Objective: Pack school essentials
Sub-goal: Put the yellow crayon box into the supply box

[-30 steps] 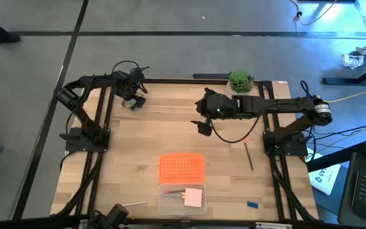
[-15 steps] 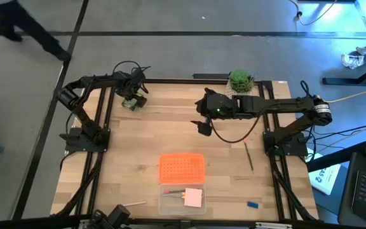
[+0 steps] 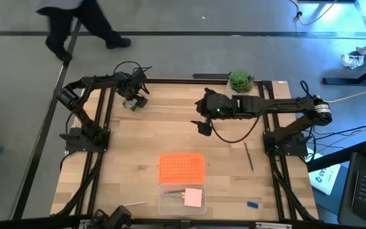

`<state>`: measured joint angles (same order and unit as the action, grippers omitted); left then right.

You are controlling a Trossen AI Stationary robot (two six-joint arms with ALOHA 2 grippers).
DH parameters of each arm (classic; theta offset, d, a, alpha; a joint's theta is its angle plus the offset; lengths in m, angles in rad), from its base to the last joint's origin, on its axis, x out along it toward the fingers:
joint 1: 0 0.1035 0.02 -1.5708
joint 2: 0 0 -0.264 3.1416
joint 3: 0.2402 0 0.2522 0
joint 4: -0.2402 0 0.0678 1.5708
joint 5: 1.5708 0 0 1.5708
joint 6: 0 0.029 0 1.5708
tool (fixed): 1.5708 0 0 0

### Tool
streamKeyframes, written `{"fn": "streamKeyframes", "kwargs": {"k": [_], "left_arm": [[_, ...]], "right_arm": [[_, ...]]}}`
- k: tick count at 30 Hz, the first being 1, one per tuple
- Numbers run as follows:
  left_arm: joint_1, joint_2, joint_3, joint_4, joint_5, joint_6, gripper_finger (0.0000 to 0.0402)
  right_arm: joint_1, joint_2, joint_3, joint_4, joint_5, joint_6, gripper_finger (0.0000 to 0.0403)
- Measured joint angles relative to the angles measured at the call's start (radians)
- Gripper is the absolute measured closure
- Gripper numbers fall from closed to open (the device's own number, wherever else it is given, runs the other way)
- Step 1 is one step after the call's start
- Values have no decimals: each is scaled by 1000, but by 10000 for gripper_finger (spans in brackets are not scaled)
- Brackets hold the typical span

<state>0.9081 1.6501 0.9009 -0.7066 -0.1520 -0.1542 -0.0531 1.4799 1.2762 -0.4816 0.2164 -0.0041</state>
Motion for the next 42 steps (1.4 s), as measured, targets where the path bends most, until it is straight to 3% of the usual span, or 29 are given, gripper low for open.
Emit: {"fn": "streamKeyframes", "kwargs": {"k": [10, 20, 30, 42], "left_arm": [[-58, -1, 0, 1, 18, 2, 108], [-171, -21, 0, 1, 43, -23, 114], [-313, -219, 0, -92, 40, -60, 114], [-638, -525, 0, -129, 13, -204, 114]], "right_arm": [[0, 0, 0, 0, 0, 0, 5], [0, 0, 0, 0, 0, -1, 5], [0, 0, 0, 0, 0, -1, 5], [0, 0, 0, 1, 0, 0, 5]]}}
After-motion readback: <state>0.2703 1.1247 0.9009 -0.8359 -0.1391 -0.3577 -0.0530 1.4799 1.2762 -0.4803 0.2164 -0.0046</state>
